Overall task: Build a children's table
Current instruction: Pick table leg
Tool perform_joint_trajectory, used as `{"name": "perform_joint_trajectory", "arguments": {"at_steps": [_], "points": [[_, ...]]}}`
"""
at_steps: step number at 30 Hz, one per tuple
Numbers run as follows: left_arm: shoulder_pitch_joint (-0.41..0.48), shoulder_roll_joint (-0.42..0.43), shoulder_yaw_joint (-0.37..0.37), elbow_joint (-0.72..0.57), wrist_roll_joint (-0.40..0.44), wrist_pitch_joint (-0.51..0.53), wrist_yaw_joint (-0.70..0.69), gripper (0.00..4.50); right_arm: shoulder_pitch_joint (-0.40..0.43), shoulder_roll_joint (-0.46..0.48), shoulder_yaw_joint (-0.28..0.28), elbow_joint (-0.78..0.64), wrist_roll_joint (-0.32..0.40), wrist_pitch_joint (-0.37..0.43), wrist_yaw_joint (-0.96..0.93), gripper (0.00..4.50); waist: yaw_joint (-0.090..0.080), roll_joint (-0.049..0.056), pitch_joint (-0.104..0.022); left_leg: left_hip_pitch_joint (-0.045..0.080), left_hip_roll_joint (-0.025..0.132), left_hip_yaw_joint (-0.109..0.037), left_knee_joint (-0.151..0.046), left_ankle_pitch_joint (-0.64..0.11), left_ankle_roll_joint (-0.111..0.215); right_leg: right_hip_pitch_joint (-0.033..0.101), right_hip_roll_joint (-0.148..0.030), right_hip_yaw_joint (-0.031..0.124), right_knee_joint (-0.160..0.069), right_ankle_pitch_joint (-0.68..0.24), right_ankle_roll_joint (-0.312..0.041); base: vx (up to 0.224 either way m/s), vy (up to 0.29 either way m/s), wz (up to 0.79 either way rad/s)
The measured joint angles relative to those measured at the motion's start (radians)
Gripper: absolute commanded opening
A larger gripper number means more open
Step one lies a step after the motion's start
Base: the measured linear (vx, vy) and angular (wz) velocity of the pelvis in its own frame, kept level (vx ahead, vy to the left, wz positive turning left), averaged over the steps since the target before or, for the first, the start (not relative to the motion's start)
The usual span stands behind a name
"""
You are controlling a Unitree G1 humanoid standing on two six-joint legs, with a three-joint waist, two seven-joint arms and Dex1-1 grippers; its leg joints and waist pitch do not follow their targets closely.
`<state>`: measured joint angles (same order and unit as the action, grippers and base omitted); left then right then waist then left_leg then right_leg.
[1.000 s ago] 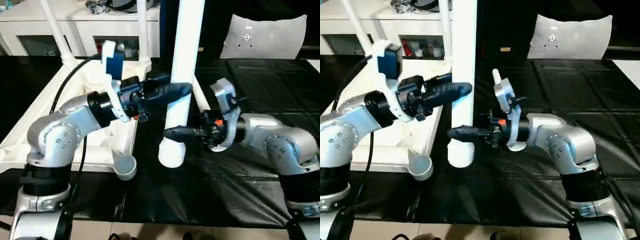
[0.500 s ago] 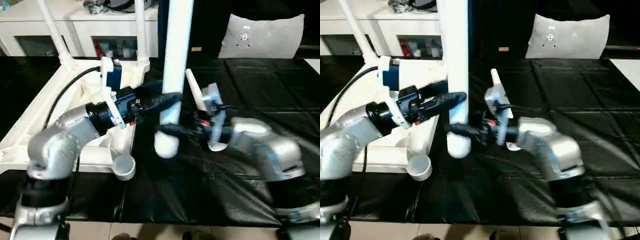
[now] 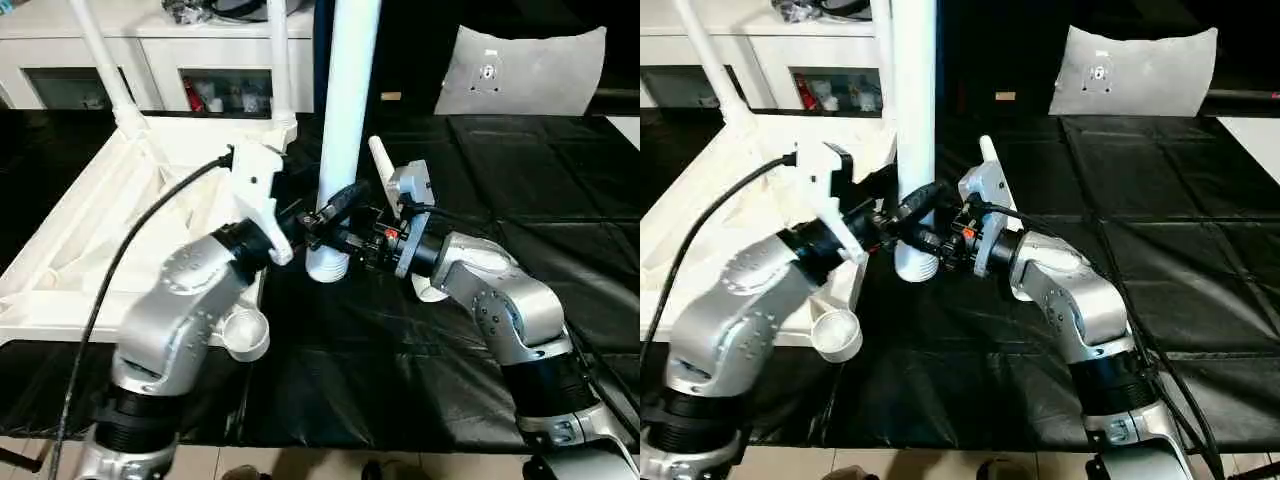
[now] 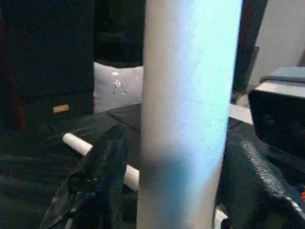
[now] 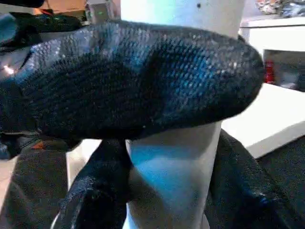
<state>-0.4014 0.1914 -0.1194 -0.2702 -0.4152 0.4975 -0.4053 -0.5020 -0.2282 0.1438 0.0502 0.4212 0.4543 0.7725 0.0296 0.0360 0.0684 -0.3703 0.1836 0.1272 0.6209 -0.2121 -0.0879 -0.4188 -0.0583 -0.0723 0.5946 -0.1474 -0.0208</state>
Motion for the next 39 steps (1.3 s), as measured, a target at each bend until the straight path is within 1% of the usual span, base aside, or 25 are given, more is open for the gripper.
{"name": "perform_joint_trajectory", "arguments": {"at_steps": [1, 3, 6, 13, 17, 18, 19, 20, 21, 22, 23, 26, 27, 28, 29, 31, 32, 33, 34, 35, 36, 39], "points": [[0.001, 0.000, -0.003, 0.000, 0.004, -0.003, 0.003, 2.43, 0.000, 0.000, 0.000, 0.001, -0.001, -0.001, -0.001, 1.89, 0.000, 0.000, 0.000, 0.000, 0.000, 0.000, 0.000, 0.000, 0.000, 0.000, 0.000, 0.000, 0.000, 0.000, 0.000, 0.000, 0.000, 0.00], [0.004, -0.006, -0.007, -0.002, 0.016, -0.008, 0.006, 2.20, 0.000, 0.001, 0.000, 0.003, -0.003, -0.004, -0.001, 1.89, 0.000, -0.001, 0.000, 0.000, 0.000, 0.000, 0.000, 0.000, 0.000, 0.000, 0.000, 0.000, 0.000, 0.000, 0.000, 0.000, 0.000, 0.00], [0.007, -0.014, -0.007, -0.002, 0.026, -0.018, 0.009, 1.98, -0.002, 0.001, 0.000, 0.009, -0.005, -0.011, -0.001, 1.89, 0.000, -0.002, 0.001, 0.000, 0.000, 0.000, -0.001, 0.000, 0.000, 0.000, 0.000, 0.000, 0.000, 0.000, 0.000, 0.000, 0.000, 0.00], [0.007, -0.025, -0.007, -0.002, 0.026, -0.017, 0.030, 1.92, -0.009, 0.000, 0.000, 0.017, -0.008, -0.019, -0.001, 1.89, -0.001, -0.006, 0.004, 0.000, 0.000, 0.000, -0.001, 0.000, 0.000, 0.000, 0.000, 0.000, 0.000, 0.000, 0.000, 0.000, 0.000, 0.00], [-0.004, -0.037, 0.004, 0.007, 0.024, 0.004, 0.042, 1.92, -0.022, 0.001, 0.000, 0.034, -0.014, -0.016, -0.002, 1.89, -0.001, -0.008, 0.005, 0.000, 0.000, 0.000, -0.001, 0.000, 0.000, -0.001, 0.000, 0.000, 0.000, 0.000, 0.000, 0.000, 0.000, 0.00], [-0.008, -0.037, 0.007, 0.007, 0.023, 0.005, 0.042, 1.92, -0.027, 0.001, -0.001, 0.035, -0.013, -0.014, -0.002, 2.24, -0.001, -0.009, 0.006, -0.001, 0.000, 0.000, -0.001, 0.000, 0.000, -0.001, 0.000, 0.000, 0.000, 0.000, 0.000, 0.000, 0.000, 0.00], [-0.011, -0.037, 0.009, 0.008, 0.020, 0.006, 0.042, 1.92, -0.030, 0.001, -0.003, 0.035, -0.013, -0.011, -0.002, 2.45, -0.001, -0.009, 0.006, -0.001, 0.000, 0.000, -0.001, 0.000, 0.000, -0.001, 0.000, 0.000, 0.000, 0.000, 0.000, 0.000, 0.000, 0.00], [-0.017, -0.037, 0.013, 0.009, 0.016, 0.010, 0.042, 1.92, -0.036, 0.002, -0.005, 0.035, -0.012, -0.009, -0.002, 2.45, -0.001, -0.009, 0.006, -0.001, 0.000, 0.000, -0.001, 0.000, 0.000, -0.001, 0.000, 0.000, 0.000, 0.000, 0.000, 0.000, 0.000, 0.00], [-0.027, -0.040, 0.025, 0.016, 0.004, 0.021, 0.044, 1.91, -0.040, 0.001, -0.005, 0.035, -0.011, -0.007, -0.001, 2.59, -0.001, -0.009, 0.006, -0.001, 0.000, 0.000, -0.001, 0.000, 0.000, -0.001, 0.000, 0.000, 0.000, 0.000, 0.000, 0.000, 0.000, 0.00], [-0.040, -0.042, 0.043, 0.028, -0.015, 0.033, 0.046, 1.91, -0.043, -0.002, -0.007, 0.035, -0.007, -0.006, 0.000, 2.76, -0.001, -0.009, 0.006, -0.001, 0.000, 0.000, -0.001, 0.000, 0.000, -0.001, 0.000, 0.000, 0.000, 0.000, 0.000, 0.000, 0.000, 0.00], [-0.045, -0.042, 0.059, 0.032, -0.023, 0.037, 0.051, 1.91, -0.043, -0.006, -0.009, 0.035, -0.003, -0.006, 0.001, 2.76, -0.001, -0.009, 0.006, -0.001, 0.000, 0.000, -0.001, 0.000, 0.000, -0.001, 0.000, 0.000, 0.000, 0.000, 0.000, 0.000, 0.000, 0.00], [-0.065, -0.033, 0.122, 0.064, -0.050, 0.054, 0.060, 1.91, -0.042, -0.030, -0.018, 0.034, 0.002, 0.005, 0.024, 3.07, -0.001, -0.009, 0.006, -0.001, 0.000, 0.000, -0.001, 0.000, 0.000, -0.001, 0.000, 0.000, 0.000, 0.000, 0.000, 0.000, 0.000, 0.00], [-0.073, -0.029, 0.136, 0.073, -0.065, 0.065, 0.057, 1.91, -0.042, -0.039, -0.020, 0.033, 0.005, 0.010, 0.034, 3.07, -0.001, -0.009, 0.006, -0.001, 0.000, 0.000, -0.001, 0.000, 0.000, -0.001, 0.000, 0.000, 0.000, 0.000, 0.000, 0.000, 0.000, 0.00], [-0.084, -0.025, 0.158, 0.084, -0.096, 0.085, 0.041, 1.91, -0.043, -0.051, -0.022, 0.030, 0.019, 0.025, 0.048, 3.25, 0.000, -0.009, 0.006, -0.001, 0.000, 0.000, -0.001, 0.000, 0.000, -0.001, 0.000, 0.000, -0.001, 0.000, 0.000, 0.000, 0.000, 0.00], [-0.089, -0.024, 0.172, 0.087, -0.122, 0.096, 0.032, 1.91, -0.043, -0.055, -0.031, 0.029, 0.030, 0.040, 0.056, 3.25, 0.000, -0.009, 0.006, -0.001, 0.000, 0.000, -0.001, 0.000, 0.000, -0.001, 0.000, 0.000, -0.001, 0.000, 0.000, 0.000, 0.000, 0.00], [-0.099, -0.024, 0.195, 0.090, -0.179, 0.126, 0.010, 1.91, -0.043, -0.063, -0.053, 0.029, 0.055, 0.068, 0.069, 3.51, 0.002, -0.009, 0.006, -0.001, 0.000, 0.000, -0.001, 0.000, 0.000, -0.001, 0.000, 0.000, -0.001, 0.000, 0.000, 0.000, 0.000, 0.00], [-0.102, -0.024, 0.202, 0.090, -0.193, 0.134, 0.003, 1.91, -0.044, -0.066, -0.060, 0.029, 0.061, 0.073, 0.072, 3.60, 0.002, -0.009, 0.006, -0.001, 0.000, 0.000, -0.001, 0.000, 0.000, -0.001, 0.000, 0.000, -0.001, 0.000, 0.000, 0.000, 0.000, 0.00], [-0.106, -0.023, 0.204, 0.090, -0.204, 0.140, -0.003, 1.91, -0.047, -0.071, -0.063, 0.029, 0.067, 0.082, 0.077, 3.60, 0.002, -0.009, 0.006, -0.001, 0.000, 0.000, -0.001, 0.000, 0.000, -0.001, 0.000, 0.000, -0.001, 0.000, 0.000, 0.000, 0.000, 0.00], [-0.110, -0.020, 0.205, 0.090, -0.220, 0.150, -0.012, 1.91, -0.049, -0.073, -0.069, 0.029, 0.078, 0.091, 0.078, 3.82, 0.002, -0.009, 0.006, -0.001, 0.000, 0.000, -0.001, 0.000, 0.000, -0.001, 0.000, 0.000, -0.001, 0.000, 0.000, 0.000, 0.000, 0.00], [-0.113, -0.017, 0.204, 0.090, -0.225, 0.156, -0.022, 1.91, -0.051, -0.075, -0.074, 0.029, 0.087, 0.096, 0.079, 3.82, 0.002, -0.009, 0.006, -0.001, 0.000, 0.000, -0.001, 0.000, 0.000, -0.001, 0.000, 0.000, -0.001, 0.000, 0.000, 0.000, 0.000, 0.00], [-0.115, -0.012, 0.205, 0.090, -0.232, 0.161, -0.032, 1.91, -0.053, -0.079, -0.081, 0.029, 0.095, 0.105, 0.082, 3.92, 0.002, -0.009, 0.006, -0.001, 0.000, 0.000, -0.001, 0.000, 0.000, -0.001, 0.000, 0.000, -0.001, 0.000, 0.000, 0.000, 0.000, 0.00], [-0.128, 0.018, 0.205, 0.090, -0.261, 0.185, -0.082, 1.91, -0.063, -0.118, -0.099, 0.029, 0.114, 0.128, 0.113, 4.14, 0.002, -0.009, 0.006, -0.001, 0.000, 0.000, -0.001, 0.000, 0.000, -0.001, 0.000, 0.000, -0.001, 0.000, 0.000, 0.000, 0.000, 0.00]]}}
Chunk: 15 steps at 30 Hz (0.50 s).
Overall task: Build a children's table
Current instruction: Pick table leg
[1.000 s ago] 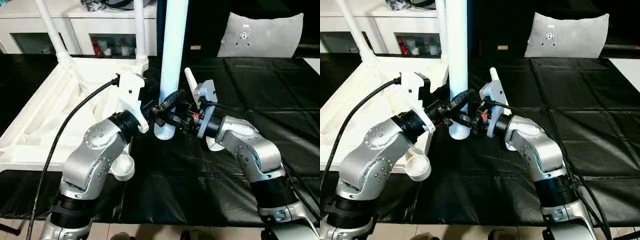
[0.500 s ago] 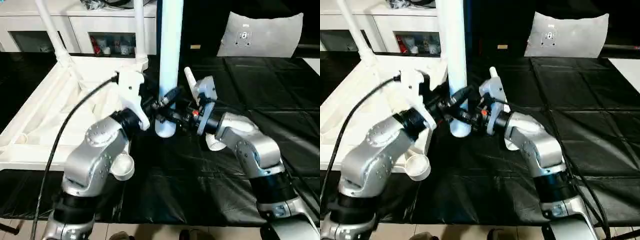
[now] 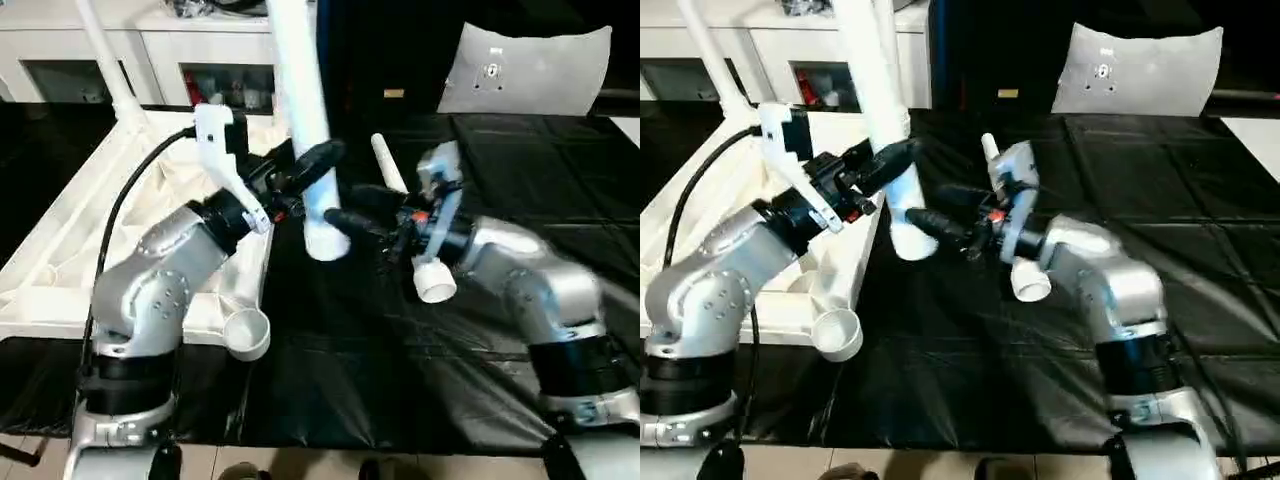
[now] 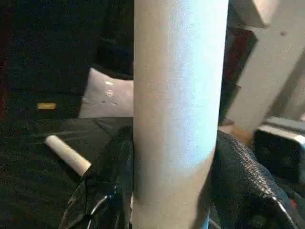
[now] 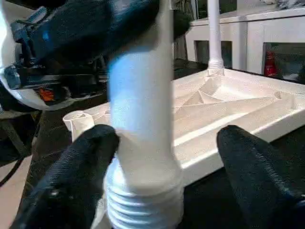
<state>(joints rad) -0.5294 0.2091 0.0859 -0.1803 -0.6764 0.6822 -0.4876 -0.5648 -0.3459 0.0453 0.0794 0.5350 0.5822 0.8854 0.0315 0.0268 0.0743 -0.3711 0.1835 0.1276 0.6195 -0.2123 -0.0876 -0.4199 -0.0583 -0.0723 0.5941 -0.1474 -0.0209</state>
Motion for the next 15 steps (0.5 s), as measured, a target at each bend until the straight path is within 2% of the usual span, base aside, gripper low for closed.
{"name": "perform_joint_trajectory", "arguments": {"at_steps": [2, 6, 15], "points": [[-0.004, 0.020, 0.005, 0.000, -0.017, 0.013, -0.029, 1.91, -0.011, -0.012, -0.012, 0.000, 0.017, 0.018, 0.021, 4.42, -0.001, 0.000, 0.000, 0.000, 0.000, 0.000, 0.000, 0.000, 0.000, 0.000, 0.000, 0.000, 0.000, 0.000, 0.000, 0.000, 0.000, 0.00], [-0.013, 0.032, -0.003, -0.004, -0.043, 0.021, -0.077, 1.91, -0.016, -0.022, -0.017, -0.001, 0.057, 0.051, 0.066, 4.45, 0.000, 0.000, 0.000, 0.001, 0.000, 0.000, 0.000, 0.000, 0.000, 0.000, 0.000, 0.000, 0.000, 0.000, 0.000, 0.000, 0.000, 0.00], [-0.020, 0.096, -0.074, -0.026, -0.057, 0.034, -0.221, 1.91, -0.017, -0.059, 0.047, -0.030, 0.045, 0.038, 0.171, 4.45, 0.000, 0.000, 0.000, 0.001, 0.000, 0.001, 0.000, 0.000, 0.000, 0.001, 0.000, 0.000, 0.000, 0.000, 0.000, 0.000, 0.000, 0.00]]}}
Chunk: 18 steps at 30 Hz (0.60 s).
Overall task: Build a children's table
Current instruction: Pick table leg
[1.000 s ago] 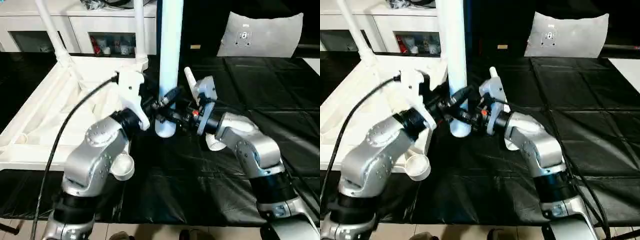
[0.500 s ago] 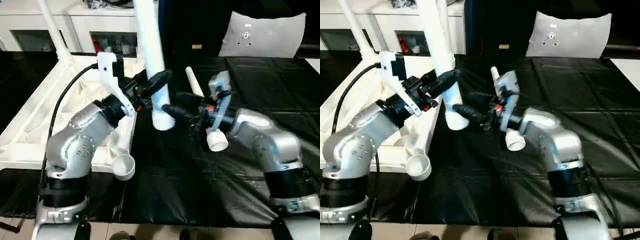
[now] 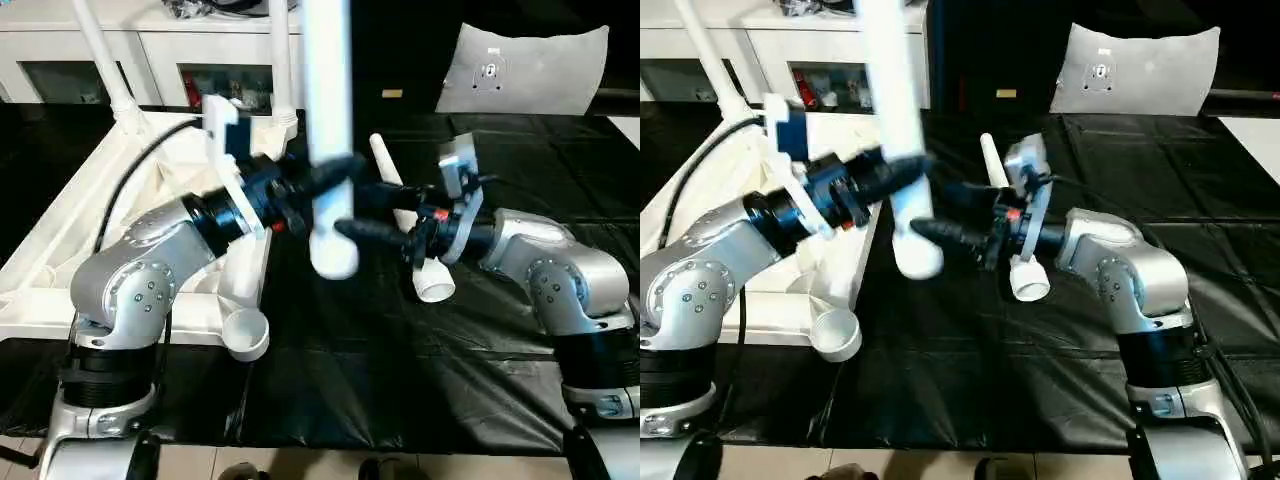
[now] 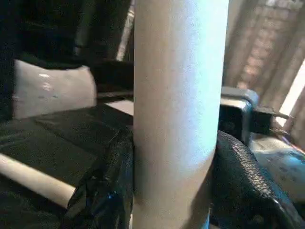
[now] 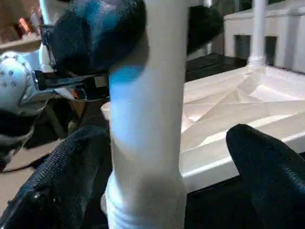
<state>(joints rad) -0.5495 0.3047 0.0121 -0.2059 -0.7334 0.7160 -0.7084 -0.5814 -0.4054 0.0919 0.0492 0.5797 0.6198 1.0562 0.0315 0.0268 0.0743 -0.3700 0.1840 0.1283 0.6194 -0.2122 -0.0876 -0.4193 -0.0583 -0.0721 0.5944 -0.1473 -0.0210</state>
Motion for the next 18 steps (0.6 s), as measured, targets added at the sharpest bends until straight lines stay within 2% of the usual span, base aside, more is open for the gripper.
{"name": "perform_joint_trajectory", "arguments": {"at_steps": [8, 10, 12, 18], "points": [[-0.009, 0.027, -0.072, -0.016, 0.025, -0.006, -0.067, 1.91, -0.008, 0.000, 0.043, -0.002, -0.021, 0.000, 0.031, 4.45, 0.000, 0.000, 0.000, 0.001, 0.000, 0.001, 0.000, 0.000, 0.000, 0.001, 0.000, 0.000, 0.000, 0.000, 0.000, 0.000, 0.000, 0.00], [-0.009, 0.030, -0.079, -0.016, 0.035, -0.017, -0.075, 1.91, -0.009, 0.000, 0.048, 0.006, -0.028, 0.000, 0.031, 4.12, 0.000, 0.000, 0.000, 0.001, 0.000, 0.001, 0.000, 0.000, 0.000, 0.001, 0.000, 0.000, 0.000, 0.000, 0.000, 0.000, 0.000, 0.00], [-0.009, 0.036, -0.089, -0.017, 0.048, -0.027, -0.081, 1.91, -0.009, 0.001, 0.050, 0.012, -0.029, 0.000, 0.031, 4.08, 0.000, 0.000, 0.000, 0.001, 0.000, 0.001, 0.000, 0.000, 0.000, 0.001, 0.000, 0.000, 0.000, 0.000, 0.000, 0.000, 0.000, 0.00], [-0.010, 0.040, -0.105, -0.016, 0.076, -0.055, -0.090, 1.91, -0.009, 0.002, 0.055, 0.012, -0.028, 0.004, 0.043, 3.56, 0.000, 0.000, 0.000, 0.001, 0.000, 0.001, 0.000, 0.000, 0.000, 0.001, 0.000, 0.000, 0.001, 0.001, -0.001, 0.000, 0.000, 0.00]]}}
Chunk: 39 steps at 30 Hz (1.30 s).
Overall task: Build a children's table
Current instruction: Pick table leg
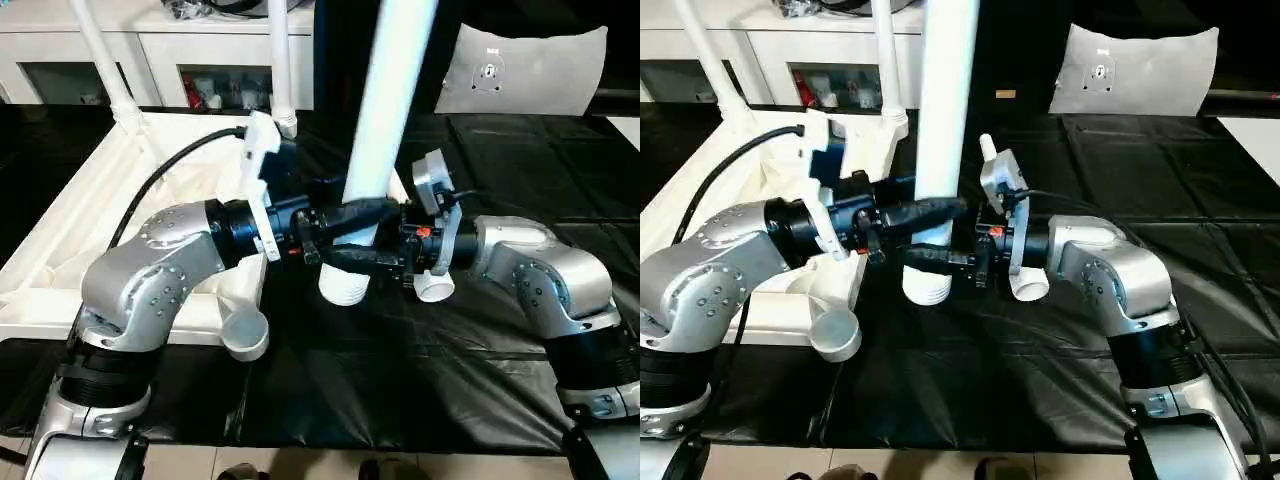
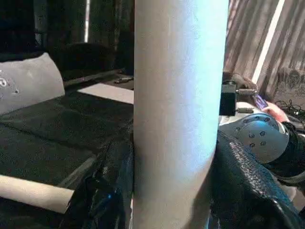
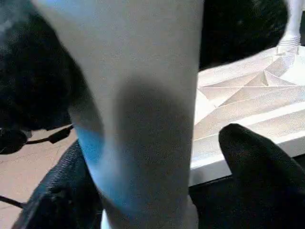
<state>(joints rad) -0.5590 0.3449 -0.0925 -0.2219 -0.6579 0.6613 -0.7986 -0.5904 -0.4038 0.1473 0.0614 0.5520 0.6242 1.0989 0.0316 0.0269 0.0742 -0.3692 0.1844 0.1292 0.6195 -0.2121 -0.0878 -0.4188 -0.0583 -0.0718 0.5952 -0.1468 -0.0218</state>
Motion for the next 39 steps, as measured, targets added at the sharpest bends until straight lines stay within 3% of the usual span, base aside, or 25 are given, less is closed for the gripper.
{"name": "perform_joint_trajectory", "arguments": {"at_steps": [14, 24, 26, 35, 36, 39], "points": [[0.000, 0.009, -0.003, 0.001, 0.028, -0.028, -0.015, 1.91, 0.000, 0.013, 0.005, 0.002, 0.003, 0.005, 0.024, 2.23, 0.001, 0.000, 0.000, 0.001, 0.001, 0.001, 0.000, 0.000, 0.000, 0.000, 0.000, 0.000, 0.001, 0.000, 0.000, 0.000, 0.000, 0.00], [0.000, 0.015, -0.013, 0.002, 0.048, -0.033, -0.012, 1.90, 0.000, 0.017, 0.012, 0.010, -0.007, -0.001, 0.024, 1.97, 0.001, 0.000, 0.000, 0.001, 0.002, 0.004, 0.000, 0.000, 0.000, 0.000, 0.000, 0.000, 0.001, 0.000, -0.001, 0.000, 0.000, 0.00], [0.000, 0.013, -0.011, 0.002, 0.042, -0.016, 0.000, 2.60, 0.000, 0.021, 0.012, 0.020, -0.010, -0.004, 0.024, 1.97, 0.001, 0.000, 0.000, 0.002, 0.002, 0.004, 0.000, 0.001, 0.000, 0.000, 0.000, 0.000, 0.001, 0.001, -0.001, 0.000, 0.000, 0.00], [0.027, -0.017, 0.007, -0.036, 0.024, 0.001, 0.036, 3.19, 0.003, 0.061, 0.009, 0.020, -0.011, -0.006, -0.021, 1.94, 0.002, 0.000, 0.000, 0.002, 0.007, 0.011, 0.000, 0.001, 0.000, 0.000, 0.000, 0.000, 0.001, 0.001, -0.002, 0.000, 0.000, 0.00], [0.033, -0.029, 0.011, -0.043, 0.024, -0.002, 0.047, 3.44, 0.009, 0.073, 0.001, 0.017, -0.007, -0.007, -0.028, 1.94, 0.002, 0.001, -0.001, 0.002, 0.007, 0.011, 0.000, 0.001, 0.000, 0.000, 0.000, 0.000, 0.001, 0.001, -0.002, 0.000, 0.000, 0.00], [0.039, -0.098, 0.045, -0.044, -0.010, -0.011, 0.093, 3.51, 0.014, 0.105, -0.024, 0.017, 0.001, -0.024, -0.066, 1.94, 0.003, 0.000, -0.001, 0.002, 0.007, 0.013, 0.000, 0.001, 0.000, 0.000, 0.000, 0.001, 0.001, 0.001, -0.002, 0.000, 0.000, 0.00]]}}
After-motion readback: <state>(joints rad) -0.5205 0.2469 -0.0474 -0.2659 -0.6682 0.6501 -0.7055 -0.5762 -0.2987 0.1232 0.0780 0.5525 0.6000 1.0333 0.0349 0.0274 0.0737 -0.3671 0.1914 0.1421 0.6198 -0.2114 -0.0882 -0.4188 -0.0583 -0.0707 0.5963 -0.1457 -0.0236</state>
